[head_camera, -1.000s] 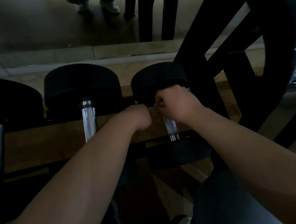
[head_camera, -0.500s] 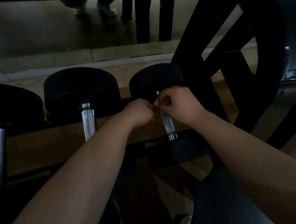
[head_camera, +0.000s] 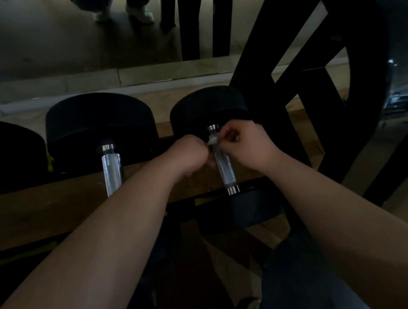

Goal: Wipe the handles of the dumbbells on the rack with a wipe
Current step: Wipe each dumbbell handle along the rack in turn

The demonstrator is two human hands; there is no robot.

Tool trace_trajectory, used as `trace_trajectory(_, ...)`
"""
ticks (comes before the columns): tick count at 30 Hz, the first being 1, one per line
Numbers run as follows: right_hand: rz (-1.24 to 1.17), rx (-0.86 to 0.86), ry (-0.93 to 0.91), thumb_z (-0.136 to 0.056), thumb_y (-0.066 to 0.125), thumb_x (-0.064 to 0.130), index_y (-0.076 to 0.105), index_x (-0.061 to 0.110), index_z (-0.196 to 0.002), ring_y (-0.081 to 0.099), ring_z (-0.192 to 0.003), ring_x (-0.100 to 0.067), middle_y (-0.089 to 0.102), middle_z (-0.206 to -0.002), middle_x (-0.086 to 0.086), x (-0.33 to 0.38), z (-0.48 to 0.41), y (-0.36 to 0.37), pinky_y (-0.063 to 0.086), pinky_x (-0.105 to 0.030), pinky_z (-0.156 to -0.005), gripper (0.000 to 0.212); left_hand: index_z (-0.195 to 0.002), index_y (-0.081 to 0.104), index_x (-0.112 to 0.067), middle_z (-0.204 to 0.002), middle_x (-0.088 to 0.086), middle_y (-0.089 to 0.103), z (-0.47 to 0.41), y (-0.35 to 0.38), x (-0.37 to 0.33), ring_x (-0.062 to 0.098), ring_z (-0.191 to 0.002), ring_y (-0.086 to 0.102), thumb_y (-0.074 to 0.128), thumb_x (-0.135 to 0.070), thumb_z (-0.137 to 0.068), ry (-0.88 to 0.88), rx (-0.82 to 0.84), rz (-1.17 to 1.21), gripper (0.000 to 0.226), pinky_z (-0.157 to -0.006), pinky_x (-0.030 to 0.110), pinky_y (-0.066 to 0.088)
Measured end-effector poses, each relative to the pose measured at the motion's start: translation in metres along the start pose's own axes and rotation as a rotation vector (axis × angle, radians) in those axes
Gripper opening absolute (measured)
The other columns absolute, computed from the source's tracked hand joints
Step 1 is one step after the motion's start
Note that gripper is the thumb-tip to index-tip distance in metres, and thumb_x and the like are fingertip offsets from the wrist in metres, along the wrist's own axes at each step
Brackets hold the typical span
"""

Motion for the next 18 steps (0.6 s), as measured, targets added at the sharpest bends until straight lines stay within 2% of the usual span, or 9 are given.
trace_trajectory(1,0.033,0.050,0.032,-0.082,0.075,0.016,0.066,0.026,-0.079,0.056,-0.065,0.008,0.062,-0.072,0.014,-0.004,0.004,-0.002,0.039,-0.006,-0.059,0.014,-0.099,0.072,-0.015,-0.072,0.001,0.060,0.000,0.000,0.000,0.015,-0.064,0.052,0.067,-0.014,-0.088,0.004,-0.007,0.020,0.012,-0.047,0.024,0.035)
trace_trajectory(3,0.084,0.265,0.083,-0.080,0.078,0.020,0.067,0.028,-0.073,0.055,-0.064,0.002,0.064,-0.071,0.012,-0.014,0.018,-0.003,0.044,-0.017,-0.062,0.016,-0.101,0.071,-0.013,-0.078,0.003,0.067,0.000,-0.002,0.000,0.014,-0.062,0.051,0.066,-0.012,-0.089,0.007,-0.018,0.065,0.014,-0.045,0.023,0.035)
trace_trajectory(5,0.106,0.460,0.138,-0.078,0.081,0.021,0.071,0.027,-0.073,0.057,-0.064,-0.003,0.067,-0.072,0.007,-0.023,0.035,-0.001,0.046,-0.024,-0.064,0.013,-0.107,0.069,-0.010,-0.096,0.009,0.073,-0.002,-0.003,0.000,0.016,-0.070,0.052,0.065,-0.011,-0.090,0.003,-0.011,0.084,0.018,-0.050,0.025,0.038)
trace_trajectory(7,0.083,0.411,0.163,-0.077,0.081,0.024,0.072,0.027,-0.074,0.057,-0.065,-0.004,0.068,-0.072,0.006,-0.028,0.033,0.000,0.047,-0.025,-0.064,0.010,-0.107,0.069,-0.010,-0.101,0.009,0.073,-0.003,-0.002,-0.002,0.018,-0.073,0.053,0.065,-0.010,-0.089,0.004,-0.001,0.086,0.018,-0.053,0.025,0.040)
trace_trajectory(10,0.020,0.097,0.226,-0.079,0.078,0.026,0.066,0.027,-0.071,0.056,-0.066,-0.001,0.065,-0.073,0.009,-0.032,0.010,-0.002,0.043,-0.020,-0.061,0.015,-0.101,0.068,-0.014,-0.095,0.007,0.073,-0.002,-0.002,-0.003,0.017,-0.076,0.056,0.066,-0.008,-0.089,0.007,-0.002,0.082,0.014,-0.056,0.027,0.041)
trace_trajectory(11,0.013,0.060,0.235,-0.081,0.077,0.024,0.065,0.027,-0.071,0.056,-0.067,-0.001,0.065,-0.074,0.010,-0.032,0.003,0.000,0.042,-0.020,-0.062,0.016,-0.101,0.068,-0.015,-0.090,0.004,0.073,-0.001,-0.002,-0.003,0.015,-0.076,0.057,0.067,-0.008,-0.088,0.006,-0.005,0.078,0.015,-0.058,0.028,0.042)
trace_trajectory(13,-0.070,0.113,0.221,-0.085,0.072,0.012,0.063,0.026,-0.073,0.056,-0.063,0.004,0.064,-0.075,0.009,-0.032,-0.001,0.006,0.042,-0.020,-0.063,0.020,-0.099,0.069,-0.016,-0.080,0.000,0.070,-0.001,-0.003,-0.003,0.015,-0.072,0.058,0.070,-0.007,-0.086,0.006,-0.011,0.068,0.016,-0.059,0.027,0.041)
trace_trajectory(15,-0.205,0.211,0.231,-0.087,0.070,0.002,0.064,0.022,-0.081,0.055,-0.057,0.008,0.065,-0.076,0.006,-0.033,0.009,0.006,0.043,-0.015,-0.057,0.022,-0.096,0.071,-0.015,-0.077,0.001,0.069,-0.001,-0.003,-0.005,0.019,-0.078,0.063,0.074,-0.007,-0.082,0.022,-0.014,0.045,0.017,-0.059,0.027,0.041)
trace_trajectory(18,-0.265,0.414,0.329,-0.086,0.075,0.007,0.069,0.017,-0.090,0.055,-0.058,0.001,0.067,-0.081,0.001,-0.045,0.031,0.003,0.039,-0.016,-0.045,0.013,-0.104,0.074,-0.006,-0.093,0.010,0.070,-0.001,-0.003,-0.009,0.028,-0.098,0.065,0.080,-0.011,-0.078,0.067,-0.007,-0.081,0.027,-0.071,0.030,0.047)
Point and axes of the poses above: each hand's wrist, its own z-axis away from the middle knuckle, its own y-axis out of the palm, x = y × z, the point moved 5 cm from there along -z, towards the middle knuckle
